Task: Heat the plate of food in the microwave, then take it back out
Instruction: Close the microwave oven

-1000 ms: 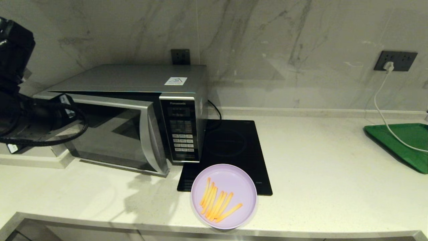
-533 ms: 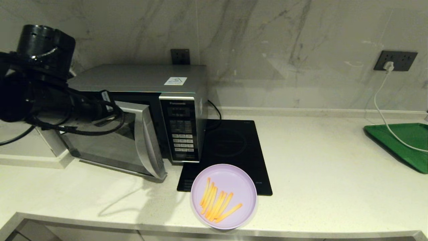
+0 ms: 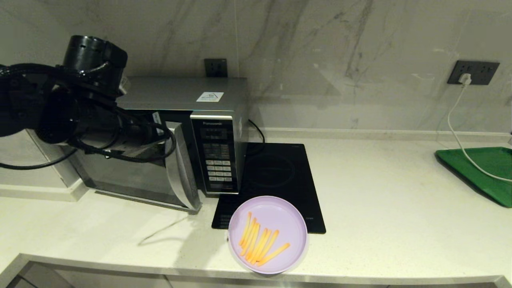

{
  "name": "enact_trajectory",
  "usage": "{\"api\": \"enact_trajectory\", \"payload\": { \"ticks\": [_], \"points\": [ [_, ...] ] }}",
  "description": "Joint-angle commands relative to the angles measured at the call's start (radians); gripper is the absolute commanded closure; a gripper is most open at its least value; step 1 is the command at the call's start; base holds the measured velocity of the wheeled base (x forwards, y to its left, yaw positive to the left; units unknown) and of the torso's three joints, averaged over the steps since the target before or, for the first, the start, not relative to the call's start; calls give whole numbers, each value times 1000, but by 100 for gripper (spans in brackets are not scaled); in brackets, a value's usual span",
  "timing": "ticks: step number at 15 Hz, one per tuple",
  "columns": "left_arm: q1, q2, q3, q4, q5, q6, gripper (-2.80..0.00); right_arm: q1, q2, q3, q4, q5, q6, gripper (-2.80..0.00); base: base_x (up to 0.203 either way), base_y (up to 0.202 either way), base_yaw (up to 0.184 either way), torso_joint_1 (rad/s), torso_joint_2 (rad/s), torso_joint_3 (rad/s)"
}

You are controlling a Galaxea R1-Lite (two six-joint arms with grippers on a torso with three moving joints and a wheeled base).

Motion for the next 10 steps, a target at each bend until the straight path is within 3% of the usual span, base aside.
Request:
{"api": "enact_trajectory", "payload": {
  "ticks": [1,5,7,10],
  "points": [
    [-33,61,-38,2,-1,5,0,0,0,0,2,-1,0,0,0,0,0,0,0,0],
    [-28,137,-71,-56,0,10,0,0,0,0,2,-1,0,0,0,0,0,0,0,0],
    [0,174,-70,-175,3,58,0,0,0,0,2,0,0,0,0,0,0,0,0,0],
    [31,199,-71,-223,4,106,0,0,0,0,2,0,0,0,0,0,0,0,0,0]
  ]
}}
